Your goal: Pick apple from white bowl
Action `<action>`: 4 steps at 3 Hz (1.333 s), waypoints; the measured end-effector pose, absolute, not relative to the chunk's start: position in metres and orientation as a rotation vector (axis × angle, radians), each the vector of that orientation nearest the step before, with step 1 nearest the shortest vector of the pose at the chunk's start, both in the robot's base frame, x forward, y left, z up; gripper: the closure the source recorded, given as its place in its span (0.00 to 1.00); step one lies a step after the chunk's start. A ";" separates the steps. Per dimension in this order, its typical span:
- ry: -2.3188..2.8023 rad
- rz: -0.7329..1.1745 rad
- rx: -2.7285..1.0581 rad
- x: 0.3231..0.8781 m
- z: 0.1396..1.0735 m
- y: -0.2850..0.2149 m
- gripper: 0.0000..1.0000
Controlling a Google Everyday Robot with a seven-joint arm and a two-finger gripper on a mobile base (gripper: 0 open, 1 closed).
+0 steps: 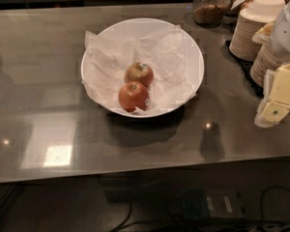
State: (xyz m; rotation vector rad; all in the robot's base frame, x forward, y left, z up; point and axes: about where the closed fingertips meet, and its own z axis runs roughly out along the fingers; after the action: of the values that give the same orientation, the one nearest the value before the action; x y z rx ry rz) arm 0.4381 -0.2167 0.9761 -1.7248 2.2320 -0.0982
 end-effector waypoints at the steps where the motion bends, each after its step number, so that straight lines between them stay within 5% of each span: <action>1: 2.232 -0.098 -1.725 0.438 0.976 -0.217 0.00; 4: 1.890 -0.285 -2.031 0.459 0.994 -0.171 0.00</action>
Offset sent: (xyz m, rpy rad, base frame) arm 0.0095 0.0177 0.0008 -0.0281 -0.0225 0.1011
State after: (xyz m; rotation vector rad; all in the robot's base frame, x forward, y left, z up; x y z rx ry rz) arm 0.4592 -0.1708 0.9944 -2.0313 1.8900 -0.2845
